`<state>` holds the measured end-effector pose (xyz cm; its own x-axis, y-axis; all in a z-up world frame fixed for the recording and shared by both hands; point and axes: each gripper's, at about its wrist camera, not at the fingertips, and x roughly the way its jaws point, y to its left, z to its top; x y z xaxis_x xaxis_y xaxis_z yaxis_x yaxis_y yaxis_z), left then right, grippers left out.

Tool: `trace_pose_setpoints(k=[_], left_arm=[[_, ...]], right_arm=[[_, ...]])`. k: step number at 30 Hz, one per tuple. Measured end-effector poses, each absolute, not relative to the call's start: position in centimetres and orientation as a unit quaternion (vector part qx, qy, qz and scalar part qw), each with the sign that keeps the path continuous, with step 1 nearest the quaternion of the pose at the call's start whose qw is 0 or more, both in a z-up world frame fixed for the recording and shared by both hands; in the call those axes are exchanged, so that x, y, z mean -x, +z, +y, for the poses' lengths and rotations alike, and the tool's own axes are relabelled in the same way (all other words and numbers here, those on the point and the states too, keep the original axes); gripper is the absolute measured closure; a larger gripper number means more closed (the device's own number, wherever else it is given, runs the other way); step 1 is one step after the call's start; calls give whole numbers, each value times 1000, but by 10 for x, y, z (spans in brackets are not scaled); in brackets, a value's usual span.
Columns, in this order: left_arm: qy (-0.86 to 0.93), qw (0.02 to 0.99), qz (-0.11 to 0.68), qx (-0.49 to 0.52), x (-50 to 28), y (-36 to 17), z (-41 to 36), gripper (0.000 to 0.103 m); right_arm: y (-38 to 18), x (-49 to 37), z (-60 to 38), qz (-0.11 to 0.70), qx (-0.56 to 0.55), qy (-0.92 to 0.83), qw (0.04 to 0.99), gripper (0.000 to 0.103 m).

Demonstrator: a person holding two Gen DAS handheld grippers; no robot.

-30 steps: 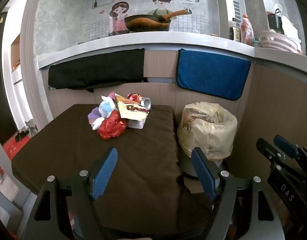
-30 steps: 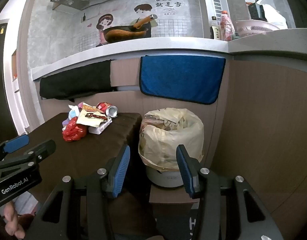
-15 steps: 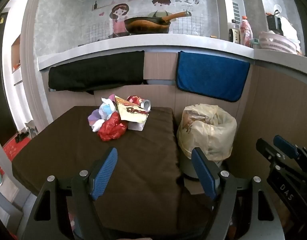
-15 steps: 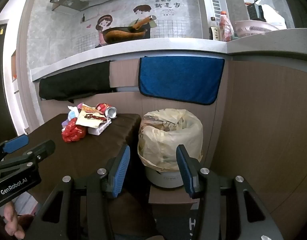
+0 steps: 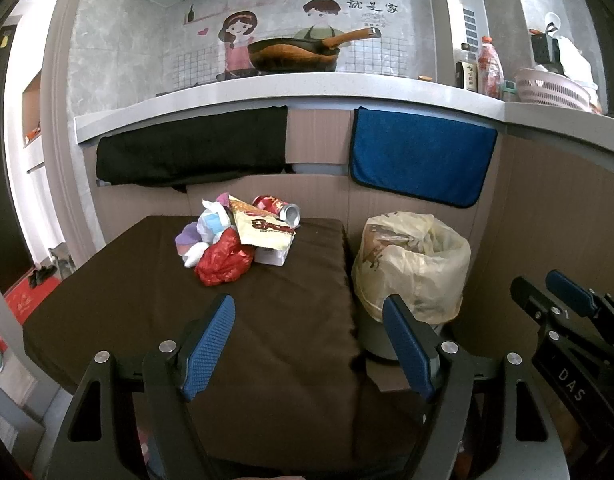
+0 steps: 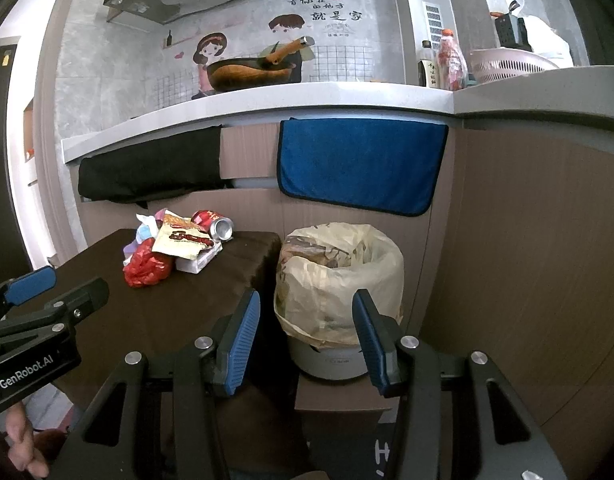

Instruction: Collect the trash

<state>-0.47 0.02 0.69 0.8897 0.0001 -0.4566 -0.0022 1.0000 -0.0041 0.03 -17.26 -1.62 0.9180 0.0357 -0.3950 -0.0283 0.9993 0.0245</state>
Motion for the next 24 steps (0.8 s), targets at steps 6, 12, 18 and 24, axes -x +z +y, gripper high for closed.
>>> trace_pose_setpoints(k=[6, 12, 18, 24], left_arm=[[0, 972, 233, 3, 5, 5, 0, 27], [0, 972, 233, 2, 6, 6, -1, 26], [-1, 973, 232, 1, 6, 5, 0, 26], [0, 973, 231, 1, 6, 5, 0, 26]], right_arm=[[-15, 0, -173, 201, -9, 17, 979, 57], [-14, 1, -174, 201, -9, 16, 979, 57], [-15, 2, -174, 200, -9, 16, 980, 57], [-15, 1, -173, 200, -9, 16, 980, 57]])
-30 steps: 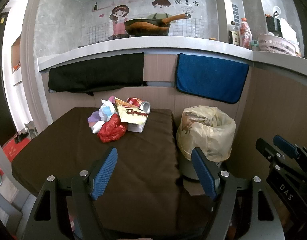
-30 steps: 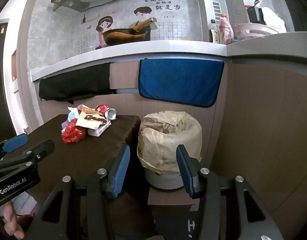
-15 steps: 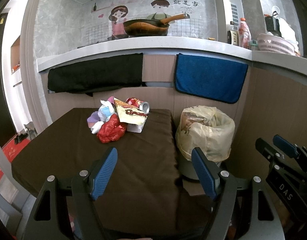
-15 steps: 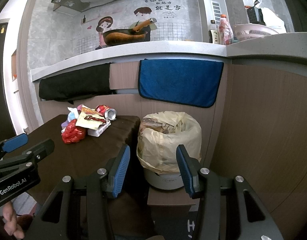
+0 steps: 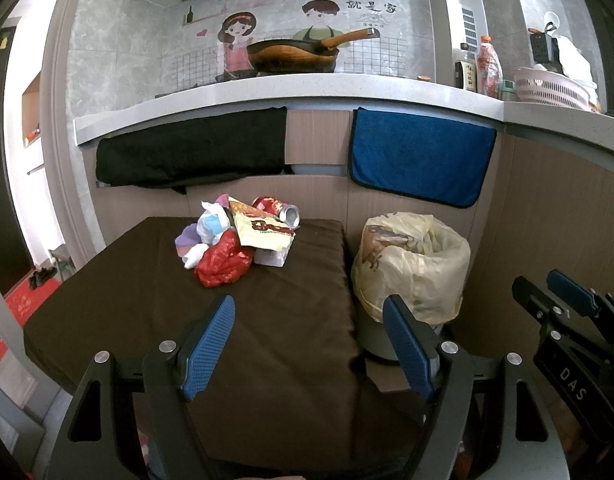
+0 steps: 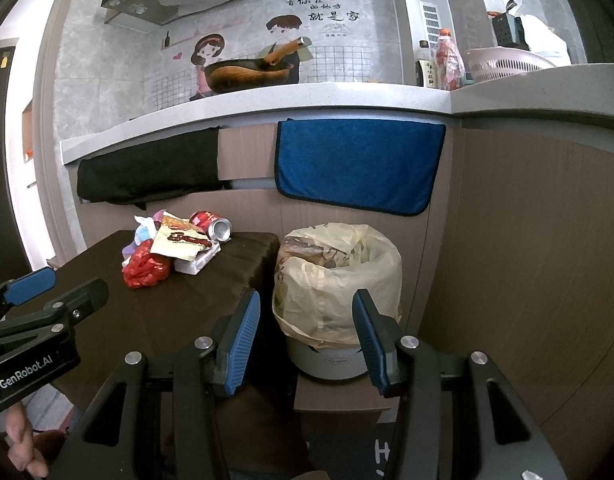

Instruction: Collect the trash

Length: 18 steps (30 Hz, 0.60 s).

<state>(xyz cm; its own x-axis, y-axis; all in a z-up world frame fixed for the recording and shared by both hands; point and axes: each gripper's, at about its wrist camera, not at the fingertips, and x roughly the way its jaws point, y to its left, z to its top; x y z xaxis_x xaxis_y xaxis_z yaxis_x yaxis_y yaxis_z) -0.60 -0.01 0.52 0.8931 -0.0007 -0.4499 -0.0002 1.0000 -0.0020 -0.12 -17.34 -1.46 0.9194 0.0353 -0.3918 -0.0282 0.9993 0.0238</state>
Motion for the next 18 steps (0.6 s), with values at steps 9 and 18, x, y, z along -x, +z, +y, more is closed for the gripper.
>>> trace_pose_setpoints(k=[9, 18], left_arm=[[1, 973, 230, 1, 6, 6, 0, 26], [2, 974, 228, 1, 5, 8, 2, 26]], right_arm=[[-14, 2, -175, 200, -9, 16, 980, 57], [-13, 3, -175, 200, -10, 16, 980, 57]])
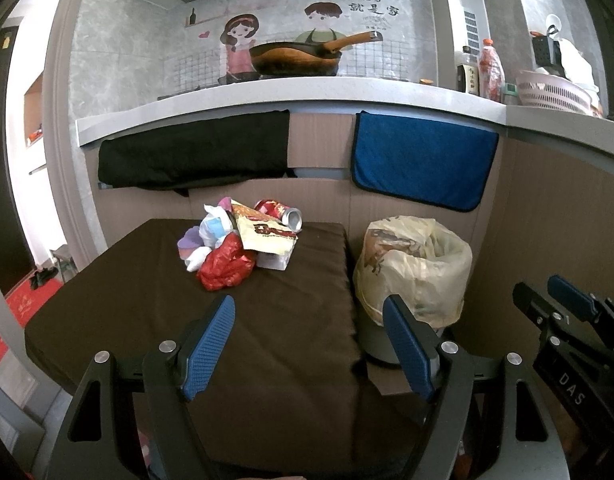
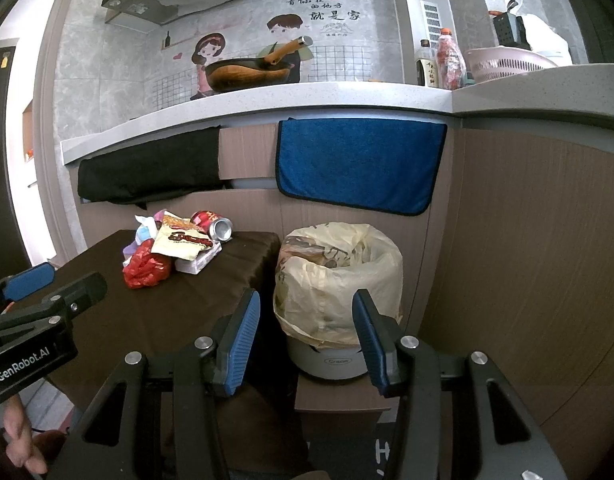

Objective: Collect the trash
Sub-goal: 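Grasp the red plastic bag with the left gripper while the right gripper grasps the snack bag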

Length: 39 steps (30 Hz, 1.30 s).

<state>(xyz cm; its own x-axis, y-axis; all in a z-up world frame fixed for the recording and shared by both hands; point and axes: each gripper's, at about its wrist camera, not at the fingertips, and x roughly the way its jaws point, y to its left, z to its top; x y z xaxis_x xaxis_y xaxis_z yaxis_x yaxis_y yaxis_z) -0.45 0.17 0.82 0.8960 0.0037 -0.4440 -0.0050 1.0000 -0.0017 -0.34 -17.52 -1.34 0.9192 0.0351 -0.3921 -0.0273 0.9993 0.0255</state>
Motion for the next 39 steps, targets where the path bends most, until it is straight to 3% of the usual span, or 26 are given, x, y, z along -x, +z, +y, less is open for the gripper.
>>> trace_pose_setpoints(k=[27, 39], left_arm=[[0, 969, 246, 20, -21, 7, 21, 26], [61, 955, 268, 108, -128, -19, 143, 35]], right_arm=[[-8, -15, -178, 203, -15, 27, 979, 57], [-4, -142, -144, 193, -2, 106, 975, 57]])
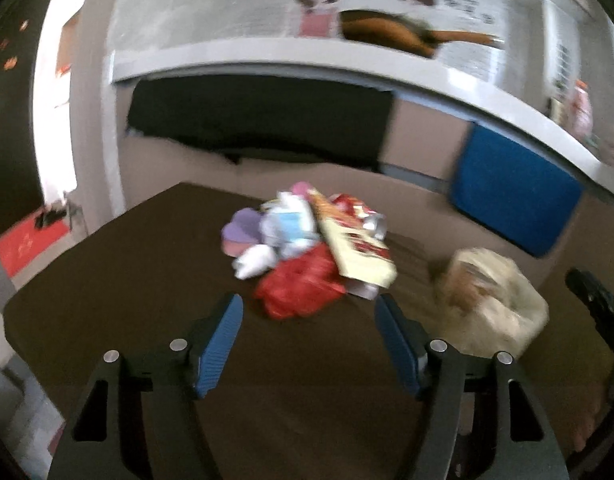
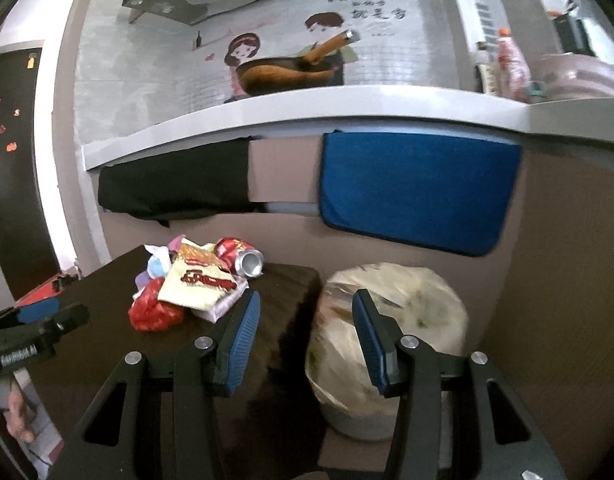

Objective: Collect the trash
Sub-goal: 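Grasp the red plastic bag with the left gripper while the right gripper grasps the snack bag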

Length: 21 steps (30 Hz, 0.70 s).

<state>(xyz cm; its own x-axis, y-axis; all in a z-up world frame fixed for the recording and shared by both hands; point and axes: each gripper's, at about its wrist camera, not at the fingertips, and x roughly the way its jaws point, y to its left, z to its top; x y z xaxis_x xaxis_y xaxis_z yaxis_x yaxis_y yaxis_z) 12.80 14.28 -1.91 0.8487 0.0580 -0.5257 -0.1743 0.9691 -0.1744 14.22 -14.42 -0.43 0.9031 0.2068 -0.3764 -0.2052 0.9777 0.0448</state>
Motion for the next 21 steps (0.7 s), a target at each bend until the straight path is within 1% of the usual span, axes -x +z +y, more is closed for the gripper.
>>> trace_pose_setpoints(k=[5, 8, 10, 11, 13, 16, 21], left_arm=[[0, 937, 306, 166, -189, -50, 177, 37], [-16, 935, 318, 154, -223, -68, 182, 38], [-20, 929, 340, 143, -242, -82, 185, 41], [-22, 925, 352, 141, -251, -90, 187, 41], [-35, 917, 370, 146, -263, -103, 190, 41], [-39, 916, 372, 145, -271, -107, 189, 38], [-48, 903, 385, 186, -277, -117, 194, 36]], right_arm=[[-37, -209, -110, 238, 5, 131, 962, 58], [-57, -241, -99, 273, -10, 137, 952, 58], [-70, -254, -96, 296, -23, 141, 944, 58], [-75, -259, -96, 305, -26, 143, 941, 58], [-84, -264, -92, 318, -16, 144, 937, 58], [-92, -272, -88, 326, 7, 139, 935, 58], [-96, -285, -83, 340, 10, 148, 929, 58]])
